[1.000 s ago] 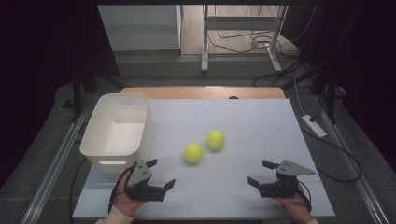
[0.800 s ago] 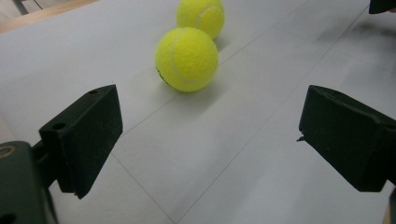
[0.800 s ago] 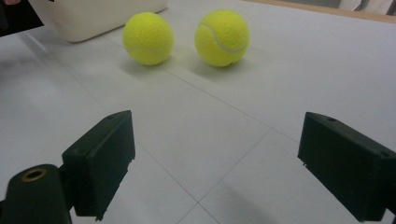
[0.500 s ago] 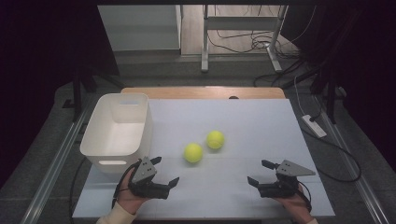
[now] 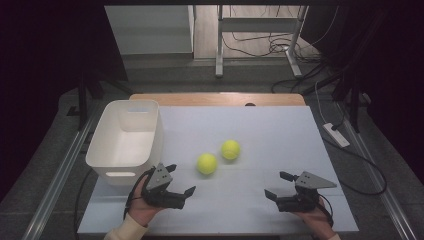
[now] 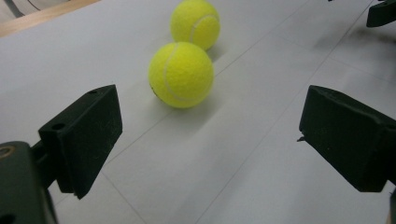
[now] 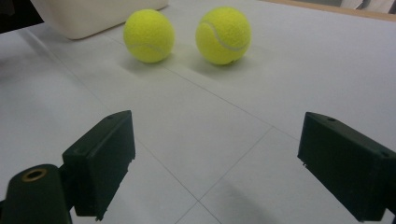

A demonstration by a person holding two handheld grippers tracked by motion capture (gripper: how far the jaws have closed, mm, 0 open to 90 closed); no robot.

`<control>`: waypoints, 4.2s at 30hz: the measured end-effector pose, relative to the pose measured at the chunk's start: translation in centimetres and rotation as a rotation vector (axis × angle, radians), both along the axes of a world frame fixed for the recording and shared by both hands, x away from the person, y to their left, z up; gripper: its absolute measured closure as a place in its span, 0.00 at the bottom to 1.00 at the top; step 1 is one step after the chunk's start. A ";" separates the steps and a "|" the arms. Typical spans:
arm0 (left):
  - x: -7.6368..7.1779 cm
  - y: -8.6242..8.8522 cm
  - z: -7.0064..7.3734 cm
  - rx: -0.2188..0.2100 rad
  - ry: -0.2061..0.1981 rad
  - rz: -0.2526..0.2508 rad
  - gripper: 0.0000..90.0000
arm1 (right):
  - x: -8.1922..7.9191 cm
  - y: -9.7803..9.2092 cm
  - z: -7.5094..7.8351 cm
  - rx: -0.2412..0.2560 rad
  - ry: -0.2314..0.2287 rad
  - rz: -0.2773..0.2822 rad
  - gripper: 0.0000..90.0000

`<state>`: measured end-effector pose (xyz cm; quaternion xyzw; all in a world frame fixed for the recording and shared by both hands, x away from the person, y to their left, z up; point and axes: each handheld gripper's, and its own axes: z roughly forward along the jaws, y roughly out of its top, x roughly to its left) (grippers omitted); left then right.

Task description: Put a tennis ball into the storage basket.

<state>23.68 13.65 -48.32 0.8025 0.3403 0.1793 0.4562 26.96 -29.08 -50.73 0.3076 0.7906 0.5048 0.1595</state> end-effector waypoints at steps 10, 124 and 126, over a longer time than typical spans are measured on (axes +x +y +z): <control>0.6 -0.7 0.7 0.003 0.003 -0.015 0.08 | 0.0 0.0 0.0 -0.006 -0.001 -0.001 0.13; 10.5 -6.1 -2.9 0.155 0.195 -0.051 0.30 | -0.2 -0.2 -0.4 -0.031 0.001 -0.010 0.13; 10.3 -5.9 -2.5 0.143 0.179 -0.050 0.30 | -0.2 -0.3 -0.4 -0.030 0.001 -0.011 0.13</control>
